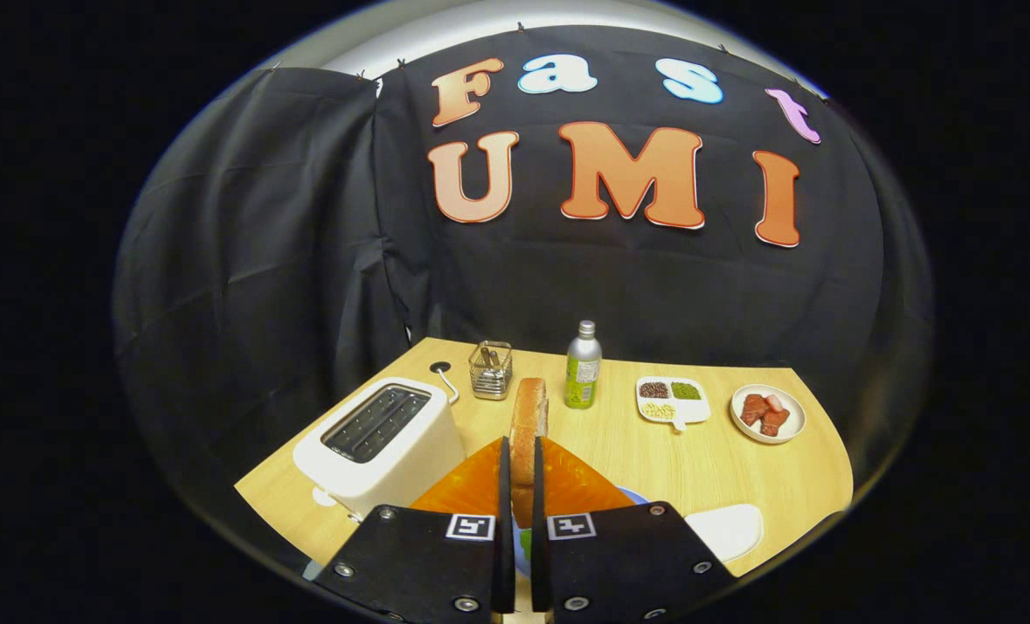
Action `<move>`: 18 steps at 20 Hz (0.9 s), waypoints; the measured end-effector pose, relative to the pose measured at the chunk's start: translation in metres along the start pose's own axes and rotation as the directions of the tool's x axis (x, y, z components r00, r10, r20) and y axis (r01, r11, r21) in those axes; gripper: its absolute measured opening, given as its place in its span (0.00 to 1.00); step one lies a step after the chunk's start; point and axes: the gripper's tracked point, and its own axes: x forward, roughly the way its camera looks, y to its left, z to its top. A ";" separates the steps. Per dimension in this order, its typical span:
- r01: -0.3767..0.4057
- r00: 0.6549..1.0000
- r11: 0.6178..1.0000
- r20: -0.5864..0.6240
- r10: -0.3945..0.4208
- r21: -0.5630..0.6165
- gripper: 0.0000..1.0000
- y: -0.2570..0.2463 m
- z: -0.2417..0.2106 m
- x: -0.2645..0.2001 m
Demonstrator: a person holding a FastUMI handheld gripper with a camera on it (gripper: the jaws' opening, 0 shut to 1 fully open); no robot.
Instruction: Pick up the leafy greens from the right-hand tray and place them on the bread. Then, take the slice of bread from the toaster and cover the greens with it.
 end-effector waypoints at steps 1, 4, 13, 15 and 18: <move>0.004 1.000 1.000 -0.009 -0.004 0.011 0.08 -0.004 -0.006 -0.001; 0.016 0.999 0.999 -0.040 -0.014 0.043 0.08 -0.014 -0.025 -0.001; 0.003 0.993 0.997 -0.121 0.006 0.073 0.08 -0.020 -0.072 0.006; -0.004 0.991 0.997 -0.136 0.014 0.075 0.08 -0.019 -0.080 0.008; -0.017 0.987 0.996 -0.161 0.030 0.086 0.08 -0.018 -0.093 0.016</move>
